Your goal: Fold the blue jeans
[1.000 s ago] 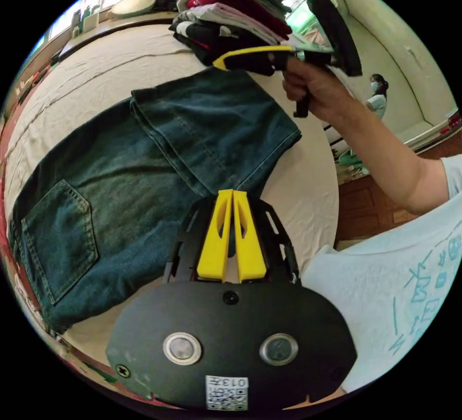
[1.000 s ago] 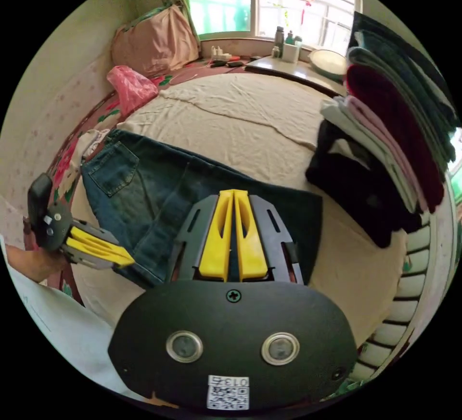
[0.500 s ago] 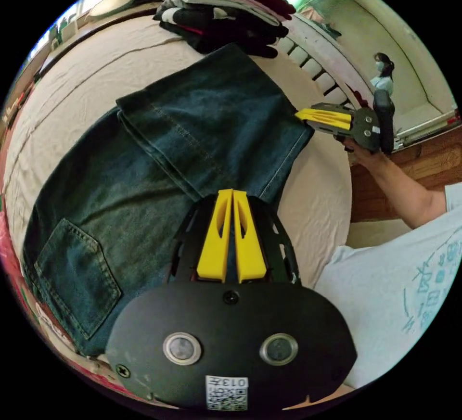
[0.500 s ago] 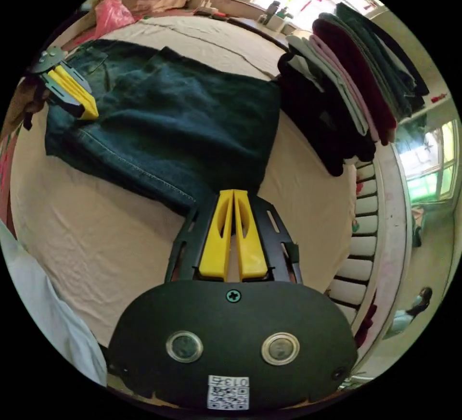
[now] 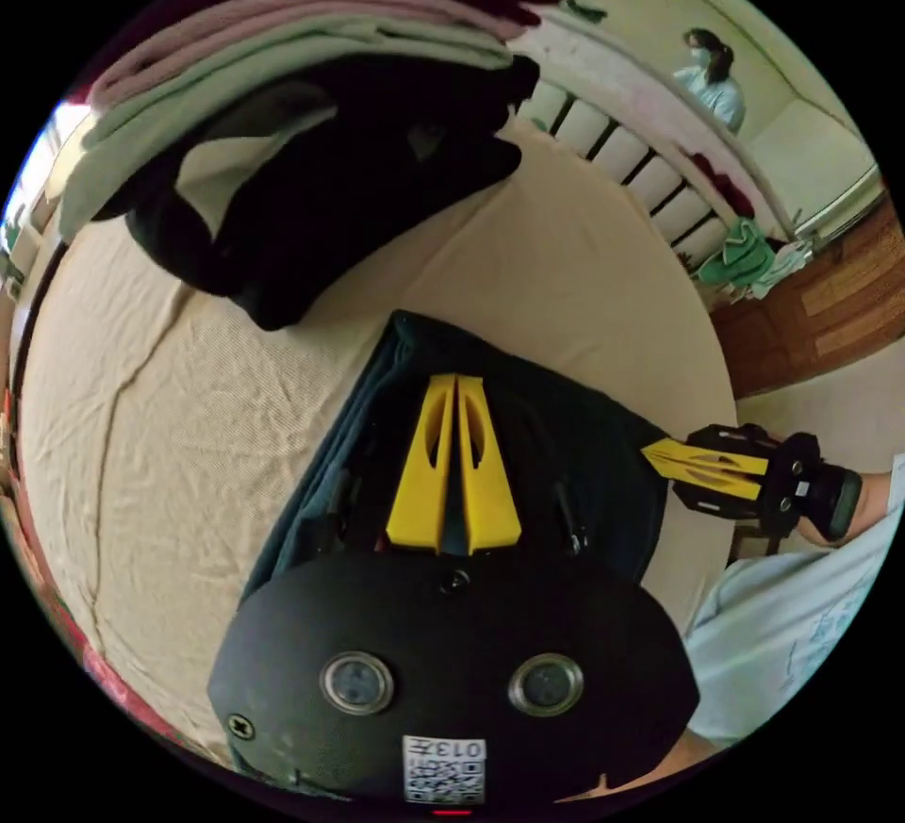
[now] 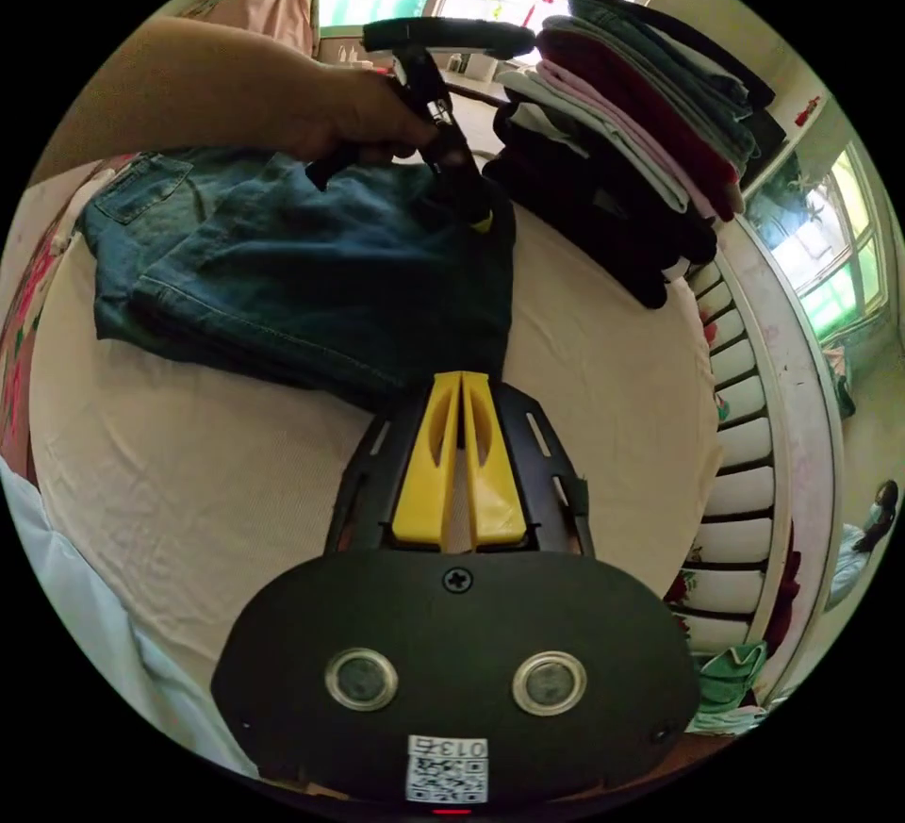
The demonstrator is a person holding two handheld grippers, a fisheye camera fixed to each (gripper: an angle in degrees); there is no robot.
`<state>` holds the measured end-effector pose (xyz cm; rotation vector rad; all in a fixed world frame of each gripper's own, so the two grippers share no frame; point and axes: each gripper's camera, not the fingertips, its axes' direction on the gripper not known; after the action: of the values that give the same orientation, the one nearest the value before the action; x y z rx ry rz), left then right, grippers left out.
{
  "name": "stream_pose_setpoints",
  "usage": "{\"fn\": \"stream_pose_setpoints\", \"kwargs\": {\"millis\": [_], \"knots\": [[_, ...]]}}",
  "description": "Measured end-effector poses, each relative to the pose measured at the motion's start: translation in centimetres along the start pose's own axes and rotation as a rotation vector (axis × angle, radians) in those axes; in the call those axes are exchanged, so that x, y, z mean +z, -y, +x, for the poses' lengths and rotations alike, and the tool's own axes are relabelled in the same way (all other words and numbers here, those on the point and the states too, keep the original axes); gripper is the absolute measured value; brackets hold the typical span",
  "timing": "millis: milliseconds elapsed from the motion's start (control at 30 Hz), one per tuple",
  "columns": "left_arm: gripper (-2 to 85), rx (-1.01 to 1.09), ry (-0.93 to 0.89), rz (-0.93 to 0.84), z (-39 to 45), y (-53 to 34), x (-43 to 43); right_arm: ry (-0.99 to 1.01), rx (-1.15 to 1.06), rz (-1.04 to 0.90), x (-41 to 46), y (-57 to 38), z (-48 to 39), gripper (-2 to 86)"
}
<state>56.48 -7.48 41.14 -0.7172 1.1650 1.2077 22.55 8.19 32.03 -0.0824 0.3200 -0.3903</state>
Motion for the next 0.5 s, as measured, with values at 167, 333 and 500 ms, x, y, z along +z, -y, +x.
{"fn": "stream_pose_setpoints", "kwargs": {"millis": [167, 333, 500], "knots": [[-0.3, -0.039, -0.07, 0.147, 1.1, -1.7, -3.1, 0.062, 0.047, 0.094, -1.4, 1.6, 4.2, -0.1], [-0.3, -0.056, 0.144, 0.154, 4.6, -5.6, -4.6, 0.198, 0.048, 0.155, 0.5, 8.1, 8.9, -0.2], [-0.3, -0.1, 0.267, -0.012, 4.1, -8.0, -2.4, 0.296, -0.095, -0.016, 8.0, 14.0, 9.1, -0.3]]}}
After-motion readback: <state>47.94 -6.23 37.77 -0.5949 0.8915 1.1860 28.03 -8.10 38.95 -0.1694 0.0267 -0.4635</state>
